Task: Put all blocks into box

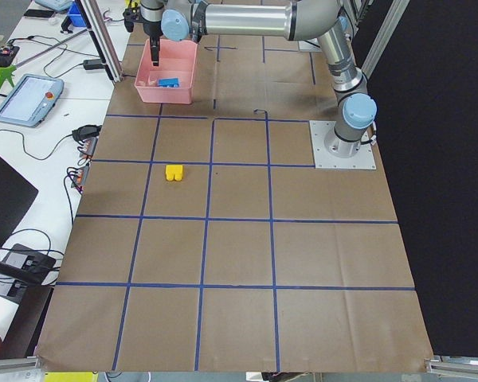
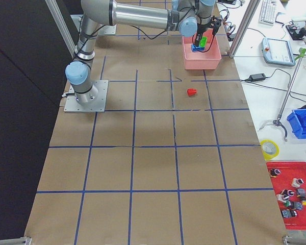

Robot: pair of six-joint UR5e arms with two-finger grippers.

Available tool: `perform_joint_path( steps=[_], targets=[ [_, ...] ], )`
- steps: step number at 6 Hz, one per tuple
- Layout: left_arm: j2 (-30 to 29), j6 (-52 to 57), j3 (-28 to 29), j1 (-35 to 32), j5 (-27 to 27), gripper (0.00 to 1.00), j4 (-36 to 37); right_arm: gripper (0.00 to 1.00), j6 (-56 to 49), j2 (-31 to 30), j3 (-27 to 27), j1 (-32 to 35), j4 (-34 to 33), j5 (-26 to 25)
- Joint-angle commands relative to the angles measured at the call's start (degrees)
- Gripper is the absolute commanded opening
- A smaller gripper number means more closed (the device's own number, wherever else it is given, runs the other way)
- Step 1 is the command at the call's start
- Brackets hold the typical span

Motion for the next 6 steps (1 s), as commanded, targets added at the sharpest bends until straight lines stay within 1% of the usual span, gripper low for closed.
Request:
perform_joint_path(
  steps=[1, 2, 3, 4, 5, 6],
  targets=[
    [0.32, 13.25, -1.77, 11.54, -0.07, 1.0, -2.14, 0.09, 9.36, 6.5, -4.64, 5.81, -3.78, 1.19],
    [0.32, 18.89, -2.83, 15.86, 0.46, 1.0, -2.15, 0.11, 11.49, 8.71, -5.88, 7.48, -4.77, 1.19],
    [-1.16, 22.25, -3.1, 19.91, 0.46, 1.0, -2.06, 0.31, 11.6, 9.51, -5.98, 7.76, -5.12, 1.19],
    [-3.87, 24.72, -3.54, 21.78, 0.98, 1.0, -1.1, 0.98, 11.43, 9.7, -5.98, 7.85, -8.09, 0.85],
    [-6.07, 24.83, -3.71, 21.88, 1.25, 1.0, -0.4, 1.0, 11.6, 10.31, -5.98, 7.76, -8.2, 0.93],
    [-8.62, 24.92, -4.85, 22.06, 1.25, 1.0, 2.05, 1.0, 11.25, 10.31, -5.98, 7.76, -8.2, 0.93]
  ],
)
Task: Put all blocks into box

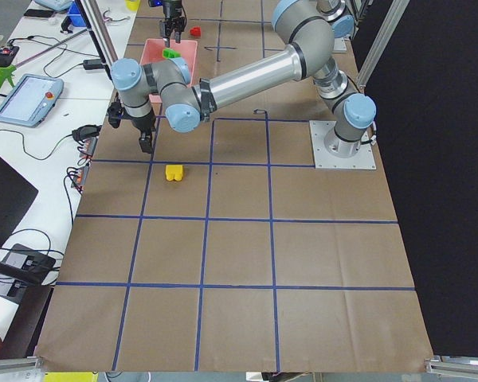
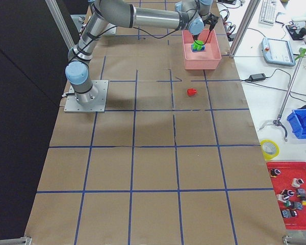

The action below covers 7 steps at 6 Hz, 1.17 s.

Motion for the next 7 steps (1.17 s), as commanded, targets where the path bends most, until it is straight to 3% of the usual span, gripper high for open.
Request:
perform_joint_path(
  steps=[1, 3, 4, 5, 7],
  targets=[
    [-3.18, 0.59, -4.27, 0.7, 0.1, 0.99, 7.04, 1.0, -1.33, -0.68, 0.42, -0.17, 0.12, -0.87],
    [-1.79, 1.12, -17.24, 1.49, 0.18, 1.0, 22.39, 1.0, -12.27, -5.32, 1.56, -4.53, 4.31, -7.17],
    [-0.91, 1.21, -20.88, 1.58, 0.18, 1.0, 24.91, 1.0, -22.33, -9.09, 1.57, -8.22, 13.57, -8.69],
    [-0.64, 1.3, -21.43, 1.75, 0.27, 1.0, 24.85, 1.0, -30.44, -11.31, 1.65, -12.17, 18.44, -8.88],
    [-0.64, 2.53, -22.66, 2.46, 0.18, 0.98, 24.76, 0.99, -36.4, -11.24, 6.89, -14.23, 17.01, -12.72]
  ],
)
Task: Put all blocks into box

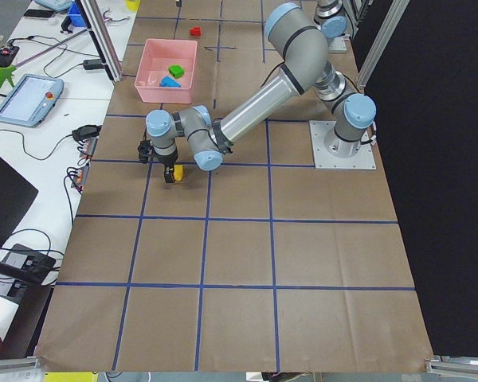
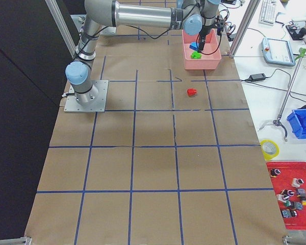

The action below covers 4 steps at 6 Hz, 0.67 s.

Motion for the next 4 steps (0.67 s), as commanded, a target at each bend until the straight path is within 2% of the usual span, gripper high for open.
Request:
perform_joint_path(
  steps=[1, 2, 3, 4],
  targets=[
    [0.42, 0.51, -1.08, 0.22, -0.15, 0.95, 0.06, 0.99, -7.3, -1.17, 7.71, -2.57, -8.66, -4.21],
    [0.6, 0.59, -1.08, 0.22, -0.15, 0.82, -0.12, 0.99, -9.34, -2.22, 13.24, -3.37, -13.36, -4.23],
    [1.04, 0.51, -1.08, 0.22, -0.06, 0.69, -0.64, 0.99, -9.63, -2.76, 17.99, -4.25, -20.97, -4.23],
    [1.04, 0.51, -1.08, 0.22, 0.02, 0.55, -0.65, 0.99, -11.54, -2.85, 22.13, -6.0, -24.97, -3.97]
  ],
)
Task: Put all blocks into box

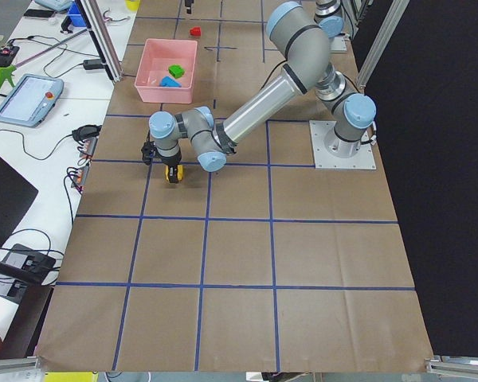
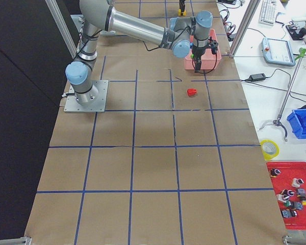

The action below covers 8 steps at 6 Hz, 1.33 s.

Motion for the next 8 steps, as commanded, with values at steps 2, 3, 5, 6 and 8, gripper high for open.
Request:
perform_joint_path(
  steps=[2, 3, 5, 6, 8],
  targets=[
    [1.34, -0.02, 0.34, -0.17, 0.08, 0.36, -1.01, 0.99, -3.39, 0.53, 10.22, -4.23, -13.56, 0.66],
    [3.44, -0.02, 2.69, -0.35, 1.04, 0.36, -6.41, 0.99, -4.87, 1.23, 11.73, -4.42, -17.27, 0.57],
    [9.59, -0.54, 10.66, -2.88, 2.54, 0.29, -20.1, 0.99, -5.06, 4.21, 12.88, -4.42, -22.99, 0.66],
    [9.96, -3.24, 17.67, -6.55, 2.72, 0.29, -28.09, 0.99, -5.15, 5.1, 12.97, -4.42, -23.63, 0.66],
    [8.48, -18.75, 24.58, -17.78, 2.72, 0.29, -32.83, 0.99, -5.06, 7.55, 13.06, -4.42, -24.76, 0.66]
  ],
)
